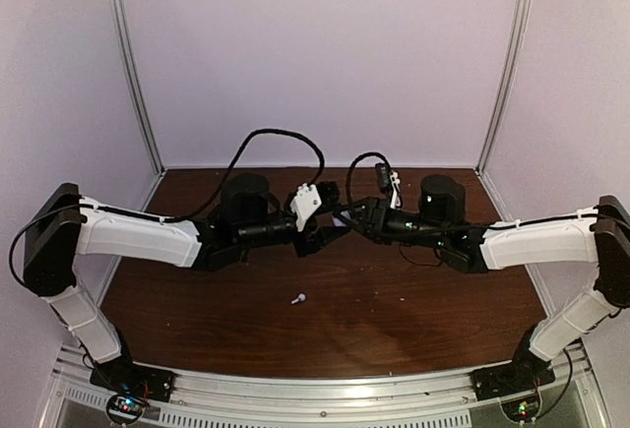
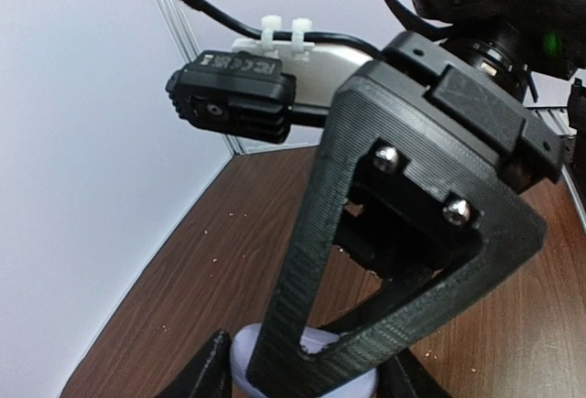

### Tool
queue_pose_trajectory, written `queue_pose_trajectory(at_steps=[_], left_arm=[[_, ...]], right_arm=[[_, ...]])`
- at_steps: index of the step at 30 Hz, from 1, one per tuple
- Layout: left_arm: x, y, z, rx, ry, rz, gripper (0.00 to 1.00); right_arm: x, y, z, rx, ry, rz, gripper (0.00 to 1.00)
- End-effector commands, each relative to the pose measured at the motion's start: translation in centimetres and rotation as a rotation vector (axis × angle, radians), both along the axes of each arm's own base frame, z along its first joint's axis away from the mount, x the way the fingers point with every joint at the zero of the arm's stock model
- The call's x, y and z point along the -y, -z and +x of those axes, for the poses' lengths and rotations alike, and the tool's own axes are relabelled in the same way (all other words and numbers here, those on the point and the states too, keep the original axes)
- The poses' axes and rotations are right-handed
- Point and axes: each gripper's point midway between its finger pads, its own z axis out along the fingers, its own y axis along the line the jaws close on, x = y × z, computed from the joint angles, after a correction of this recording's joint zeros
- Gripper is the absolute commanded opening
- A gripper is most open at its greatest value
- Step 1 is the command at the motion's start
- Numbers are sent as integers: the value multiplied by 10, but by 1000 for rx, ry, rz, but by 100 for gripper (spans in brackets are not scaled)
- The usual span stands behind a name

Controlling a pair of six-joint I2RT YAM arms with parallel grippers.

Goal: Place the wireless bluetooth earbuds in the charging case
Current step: Pass from the right arm to the left, then pass from the left arm to the right

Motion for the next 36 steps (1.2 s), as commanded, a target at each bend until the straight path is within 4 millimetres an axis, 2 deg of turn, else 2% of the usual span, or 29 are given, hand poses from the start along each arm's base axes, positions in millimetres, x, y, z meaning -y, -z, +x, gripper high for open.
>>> queue_pose_trajectory(at_steps=[1, 8, 13, 18, 24, 30, 36], left_arm=[[-3, -34, -27, 57, 105, -53, 37], [-15, -62, -65, 47, 254, -97, 35], [-24, -75, -97, 15, 397, -99, 34], [-38, -88, -122, 11, 494, -98, 32], [-44, -99, -140, 8, 555, -109, 31], [-34, -102, -156, 12, 608, -108, 31], [-31, -107, -161, 25, 624, -112, 30]], right_arm=[[3, -20, -19, 87, -93, 15, 63], [17, -41, -39, 192, -219, 32, 72], [17, -70, -77, 287, -421, 109, 70], [21, -90, -108, 343, -545, 155, 66], [11, -101, -146, 395, -672, 160, 65], [-1, -101, -157, 396, -724, 142, 63], [-9, -108, -170, 404, -777, 161, 56]])
